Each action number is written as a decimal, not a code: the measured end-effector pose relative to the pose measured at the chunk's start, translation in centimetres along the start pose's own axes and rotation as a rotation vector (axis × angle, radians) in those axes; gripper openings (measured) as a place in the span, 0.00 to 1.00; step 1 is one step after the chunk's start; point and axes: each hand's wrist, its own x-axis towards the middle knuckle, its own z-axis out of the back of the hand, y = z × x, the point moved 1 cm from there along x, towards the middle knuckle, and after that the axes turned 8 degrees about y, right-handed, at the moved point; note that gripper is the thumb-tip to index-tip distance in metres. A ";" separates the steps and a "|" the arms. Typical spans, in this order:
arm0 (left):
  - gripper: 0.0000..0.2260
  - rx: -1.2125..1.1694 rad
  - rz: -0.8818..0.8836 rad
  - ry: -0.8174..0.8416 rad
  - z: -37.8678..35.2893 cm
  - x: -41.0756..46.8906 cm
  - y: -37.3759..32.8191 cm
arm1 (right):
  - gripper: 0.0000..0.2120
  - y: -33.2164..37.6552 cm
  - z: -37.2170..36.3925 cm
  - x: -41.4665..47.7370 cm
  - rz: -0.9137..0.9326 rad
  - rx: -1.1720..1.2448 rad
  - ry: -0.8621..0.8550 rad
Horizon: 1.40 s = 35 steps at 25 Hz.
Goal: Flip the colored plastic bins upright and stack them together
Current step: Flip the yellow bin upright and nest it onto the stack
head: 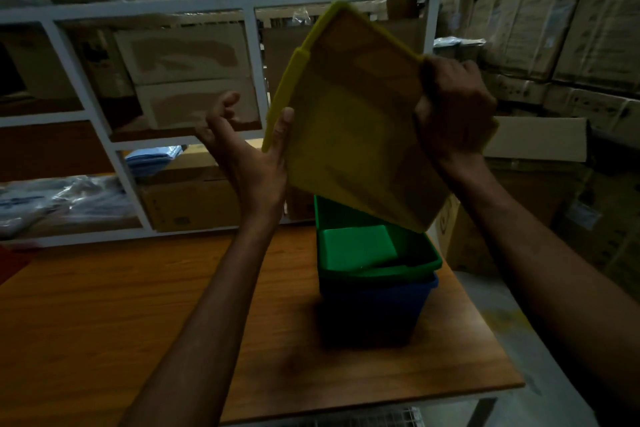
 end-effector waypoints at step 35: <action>0.08 -0.174 1.012 0.658 -7.6 -1.0 9.8 | 0.02 -7.2 -4.6 -7.6 -1.174 0.944 1.000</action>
